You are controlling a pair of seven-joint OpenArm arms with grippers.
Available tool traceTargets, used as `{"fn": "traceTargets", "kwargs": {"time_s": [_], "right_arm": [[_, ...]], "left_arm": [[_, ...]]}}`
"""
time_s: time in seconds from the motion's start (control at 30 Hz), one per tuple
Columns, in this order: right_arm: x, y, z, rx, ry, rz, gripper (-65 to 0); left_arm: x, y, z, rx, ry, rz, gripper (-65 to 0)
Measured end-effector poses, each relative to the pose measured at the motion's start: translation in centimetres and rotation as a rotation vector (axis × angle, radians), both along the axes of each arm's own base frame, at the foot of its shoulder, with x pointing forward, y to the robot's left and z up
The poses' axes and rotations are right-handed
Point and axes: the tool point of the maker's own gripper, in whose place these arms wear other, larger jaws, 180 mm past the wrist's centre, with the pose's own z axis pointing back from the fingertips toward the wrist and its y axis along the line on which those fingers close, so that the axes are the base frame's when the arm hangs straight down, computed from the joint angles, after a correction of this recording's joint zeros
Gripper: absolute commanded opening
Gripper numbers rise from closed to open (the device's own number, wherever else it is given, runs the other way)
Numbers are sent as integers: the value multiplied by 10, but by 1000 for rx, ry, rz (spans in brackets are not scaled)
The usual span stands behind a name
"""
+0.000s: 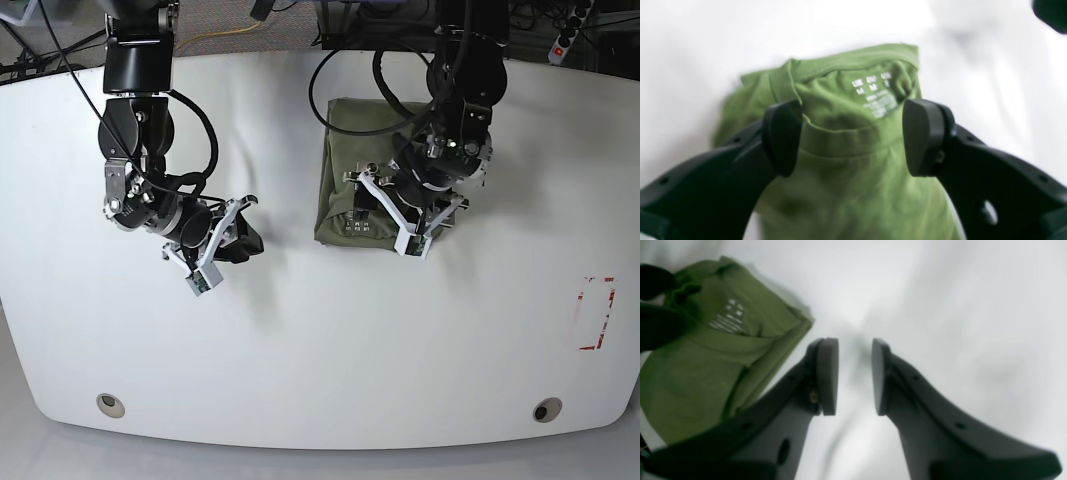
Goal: Fold the T-shirt properly
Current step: 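Release the right gripper and grasp the bundle center with the left gripper, then drag the folded bundle with the left gripper to the table edge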
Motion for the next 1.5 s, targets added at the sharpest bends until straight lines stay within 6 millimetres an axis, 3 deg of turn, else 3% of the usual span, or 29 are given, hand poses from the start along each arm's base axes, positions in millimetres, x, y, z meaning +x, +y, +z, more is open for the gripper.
{"fn": "traceTargets", "kwargs": {"time_s": [0.1, 0.23, 0.5, 0.67, 0.93, 1.2, 1.5], "right_arm": [[-1, 2, 0, 5, 1, 3, -498], [2, -6, 2, 10, -4, -24, -498], [2, -3, 2, 16, -5, -21, -498], [-1, -2, 9, 9, -30, -16, -498], [-4, 0, 14, -5, -37, -3, -498], [-6, -1, 11, -15, -24, 1, -498], [-13, 2, 13, -14, -33, 7, -498]], "left_arm": [[-10, -9, -16, -12, 31, 55, -217], [-20, -21, -32, 53, -3, -5, -217], [-7, 2, -56, 200, -79, -15, -214], [4, 63, -60, 277, -125, 23, -214], [12, 132, -59, 389, -98, -107, -215], [14, 242, -52, 526, -5, -196, -217], [-25, 351, -50, 563, 151, -212, -246]]}}
